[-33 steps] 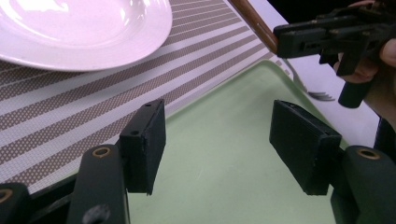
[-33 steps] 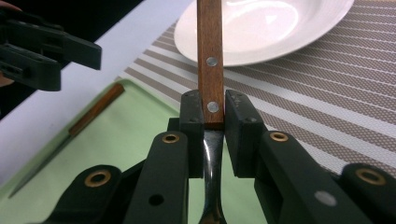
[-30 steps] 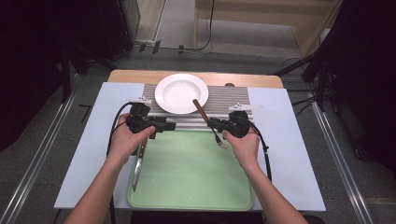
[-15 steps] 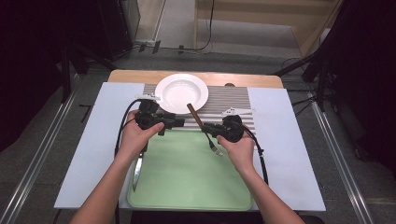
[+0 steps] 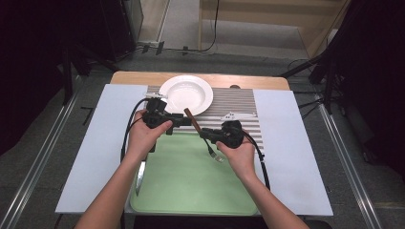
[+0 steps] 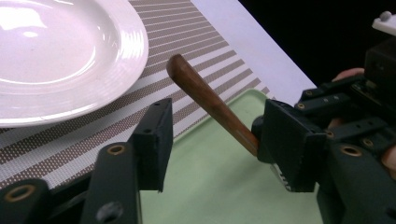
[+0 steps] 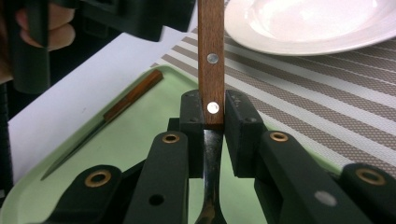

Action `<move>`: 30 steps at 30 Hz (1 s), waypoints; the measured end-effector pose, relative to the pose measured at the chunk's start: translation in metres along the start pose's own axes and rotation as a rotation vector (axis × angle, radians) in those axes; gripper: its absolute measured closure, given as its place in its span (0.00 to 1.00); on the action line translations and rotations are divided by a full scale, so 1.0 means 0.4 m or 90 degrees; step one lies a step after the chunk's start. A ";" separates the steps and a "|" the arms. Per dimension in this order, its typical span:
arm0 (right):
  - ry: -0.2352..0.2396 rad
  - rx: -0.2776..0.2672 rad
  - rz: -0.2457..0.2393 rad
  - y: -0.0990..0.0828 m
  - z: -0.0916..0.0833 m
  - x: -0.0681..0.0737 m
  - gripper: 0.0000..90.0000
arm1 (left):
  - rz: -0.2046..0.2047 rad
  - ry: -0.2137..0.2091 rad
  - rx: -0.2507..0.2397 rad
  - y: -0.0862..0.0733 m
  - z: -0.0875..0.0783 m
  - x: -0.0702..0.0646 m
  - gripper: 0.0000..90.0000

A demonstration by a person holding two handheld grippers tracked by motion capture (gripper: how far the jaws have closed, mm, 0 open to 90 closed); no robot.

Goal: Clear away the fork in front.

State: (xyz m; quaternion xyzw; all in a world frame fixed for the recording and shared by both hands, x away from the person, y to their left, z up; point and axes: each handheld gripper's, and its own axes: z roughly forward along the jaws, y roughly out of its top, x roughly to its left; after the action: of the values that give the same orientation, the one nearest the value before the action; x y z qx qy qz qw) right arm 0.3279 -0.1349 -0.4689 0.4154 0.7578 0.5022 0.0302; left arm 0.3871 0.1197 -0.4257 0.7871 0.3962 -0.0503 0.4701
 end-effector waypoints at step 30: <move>0.023 0.008 -0.017 -0.004 0.026 0.033 0.85 | -0.065 -0.023 0.005 -0.011 0.027 0.024 0.73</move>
State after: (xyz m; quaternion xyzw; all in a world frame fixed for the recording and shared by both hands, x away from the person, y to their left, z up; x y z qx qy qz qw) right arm 0.3232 -0.1187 -0.4703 0.3965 0.7667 0.5044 0.0206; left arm 0.3938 0.1181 -0.4391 0.7664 0.4272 -0.0903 0.4711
